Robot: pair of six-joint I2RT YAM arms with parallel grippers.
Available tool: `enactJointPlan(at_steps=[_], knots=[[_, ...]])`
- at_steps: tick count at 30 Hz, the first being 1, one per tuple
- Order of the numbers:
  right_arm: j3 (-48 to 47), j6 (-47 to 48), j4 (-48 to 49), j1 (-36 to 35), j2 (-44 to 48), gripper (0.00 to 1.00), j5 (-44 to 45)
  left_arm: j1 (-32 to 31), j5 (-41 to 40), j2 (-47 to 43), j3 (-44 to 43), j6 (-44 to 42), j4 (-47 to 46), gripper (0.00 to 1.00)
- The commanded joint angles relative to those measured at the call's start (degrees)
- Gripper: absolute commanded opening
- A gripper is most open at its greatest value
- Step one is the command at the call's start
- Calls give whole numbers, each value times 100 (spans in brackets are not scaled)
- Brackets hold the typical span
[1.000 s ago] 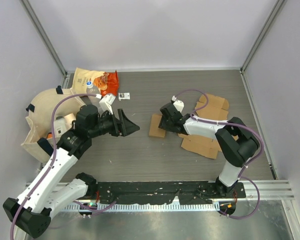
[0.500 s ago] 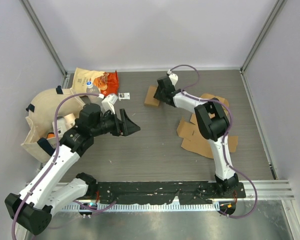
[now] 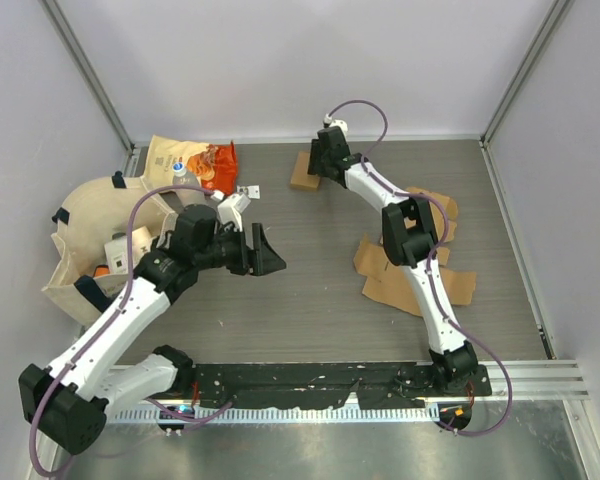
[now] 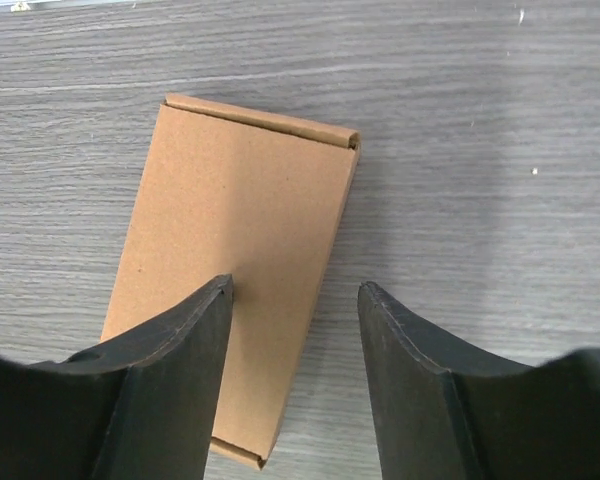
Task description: Fold the paper box
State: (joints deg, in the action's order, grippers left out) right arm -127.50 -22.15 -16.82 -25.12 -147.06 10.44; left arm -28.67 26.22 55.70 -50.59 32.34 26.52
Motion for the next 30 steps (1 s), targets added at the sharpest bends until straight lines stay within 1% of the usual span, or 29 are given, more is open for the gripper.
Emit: enactJointPlan(at_steps=[1,3,4,5,6,7,8,9,10,11,12,13,14,15,16,17,18,19,20,21,22,24,25,27,28,29,30], knots=[[-790,712,-461,42,-87,65,-15,-156,-2,265,-153,-53,-217,77],[-1117,677,-856,121,124,69,37,-244,-309,555,-206,53,-393,78],[-1223,642,-1311,148,534,73,316,-419,-493,651,-223,149,-489,78],[-1129,616,-1489,192,799,73,406,-560,-947,905,-215,185,-812,79],[-901,529,-1578,227,1168,74,441,-709,-1195,1055,-215,220,-981,79],[-177,432,-1648,323,1885,74,442,-972,-1389,1213,-267,281,-1122,78],[257,274,-1675,402,2327,74,433,-1096,-1574,1432,-285,439,-1488,78],[713,-136,-1728,473,2723,74,389,-1306,-1785,1861,-320,518,-1692,78],[1649,-340,-1763,621,3075,74,328,-1378,-1822,2170,-477,580,-1973,78],[2154,-569,-1807,684,3914,74,223,-1448,-1865,2451,-618,642,-2054,77],[2708,-902,-1686,728,4331,73,161,-1623,-1970,3089,-1028,599,-2107,76],[3940,-983,-1476,763,4849,73,-5,-1703,-2102,3392,-1284,485,-2012,75],[4553,-1045,-1247,772,5715,73,-207,-1765,-2199,3673,-1574,397,-1898,75],[5090,-1202,-1027,772,6194,72,-243,-1817,-2209,4233,-2064,379,-1792,73],[5878,-1221,-1016,798,6564,72,-270,-1844,-2235,4447,-2243,361,-1826,72],[6164,-1221,-1086,833,7220,72,-140,-1853,-2270,4693,-2419,300,-1817,72],[6385,-1256,-1356,842,7505,71,-34,-1871,-2244,4895,-2760,282,-1800,71],[6726,-1274,-1455,843,7761,71,11,-1879,-2235,5289,-2929,256,-1721,71],[6878,-1257,-1543,851,8068,71,37,-1880,-2244,5450,-3061,238,-1712,71],[7071,-1265,-1753,860,8549,71,90,-1880,-2235,5599,-3341,229,-1677,71],[7151,-1309,-1850,860,8824,71,177,-1888,-2105,5896,-3491,220,-1572,70],[7248,-1336,-2044,869,9394,71,231,-1967,-2086,6144,-3790,203,-1562,69],[7335,-1318,-2053,869,9511,70,205,-2002,-2077,6389,-3887,211,-1545,67],[7406,-1178,-2045,869,9635,70,213,-2055,-2068,6628,-4194,220,-1449,49],[7406,-1116,-2088,878,9566,70,248,-2064,-2207,6707,-4283,220,-1187,41],[7389,-968,-2141,869,9487,70,283,-2090,-2252,6786,-4327,168,-1089,29],[7337,-888,-2228,878,9399,70,283,-2090,-2322,6770,-4293,107,-1001,22]])
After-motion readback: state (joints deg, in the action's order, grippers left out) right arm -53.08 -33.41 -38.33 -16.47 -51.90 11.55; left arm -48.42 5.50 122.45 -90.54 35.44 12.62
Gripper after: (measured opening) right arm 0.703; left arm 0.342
